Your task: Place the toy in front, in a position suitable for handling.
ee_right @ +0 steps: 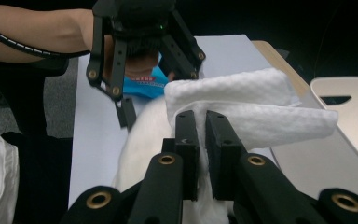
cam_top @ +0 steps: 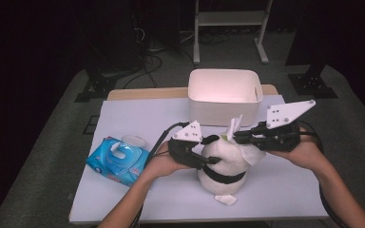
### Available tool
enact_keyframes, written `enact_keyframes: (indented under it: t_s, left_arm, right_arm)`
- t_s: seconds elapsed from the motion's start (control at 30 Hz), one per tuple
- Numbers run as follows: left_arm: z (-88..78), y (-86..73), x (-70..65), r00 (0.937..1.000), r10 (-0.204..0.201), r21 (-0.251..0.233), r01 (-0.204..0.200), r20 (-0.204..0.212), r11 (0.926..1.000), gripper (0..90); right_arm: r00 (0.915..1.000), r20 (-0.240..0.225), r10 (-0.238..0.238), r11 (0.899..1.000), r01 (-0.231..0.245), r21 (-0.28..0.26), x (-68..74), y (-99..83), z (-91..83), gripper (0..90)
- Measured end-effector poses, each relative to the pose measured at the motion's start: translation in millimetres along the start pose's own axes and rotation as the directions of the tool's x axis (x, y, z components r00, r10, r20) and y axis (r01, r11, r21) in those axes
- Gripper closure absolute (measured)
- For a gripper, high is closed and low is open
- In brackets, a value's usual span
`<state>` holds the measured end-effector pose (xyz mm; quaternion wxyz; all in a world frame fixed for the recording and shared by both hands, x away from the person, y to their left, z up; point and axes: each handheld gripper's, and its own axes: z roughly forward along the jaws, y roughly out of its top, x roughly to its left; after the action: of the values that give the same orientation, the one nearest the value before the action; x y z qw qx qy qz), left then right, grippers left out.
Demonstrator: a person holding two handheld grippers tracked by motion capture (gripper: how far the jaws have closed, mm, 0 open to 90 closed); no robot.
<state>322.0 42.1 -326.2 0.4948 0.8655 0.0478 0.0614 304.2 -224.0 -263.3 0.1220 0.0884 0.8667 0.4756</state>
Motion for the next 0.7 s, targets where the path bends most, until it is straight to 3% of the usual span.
enact_keyframes:
  t_s: [0.17, 0.37, 0.47, 0.57, 0.7]
  left_arm:
    - [-2.8, -3.1, 1.5, 0.9999, -0.015, -0.001, 0.015, -0.007, 0.9999, 41.0]
    - [-1.9, -4.4, 2.0, 0.9996, -0.029, -0.017, 0.029, -0.005, 0.9994, 41.0]
    - [0.1, -1.0, 1.6, 0.9998, -0.020, -0.009, 0.020, -0.005, 0.9998, 41.0]
    - [1.1, 0.5, 2.0, 0.9998, -0.019, -0.006, 0.019, -0.007, 0.9998, 41.1]
    - [6.9, 5.5, -0.8, 1.0000, -0.003, -0.006, 0.003, -0.001, 1.0000, 41.3]
  right_arm:
    - [0.9998, 0.012, -0.014, 0.999, 0.014, 0.030, -0.5, 0.2, 1.8, 83.3]
    - [0.9973, 0.058, 0.044, 0.998, -0.046, 0.042, -5.1, -22.7, -15.2, 83.3]
    - [0.9965, 0.069, 0.047, 0.998, -0.050, 0.045, -3.1, -25.5, -19.6, 83.2]
    - [0.9975, 0.067, 0.023, 0.998, -0.027, 0.050, 1.2, -20.3, -20.0, 83.2]
    - [0.9995, 0.024, -0.019, 0.999, 0.019, 0.034, 8.6, -4.5, -11.5, 83.2]
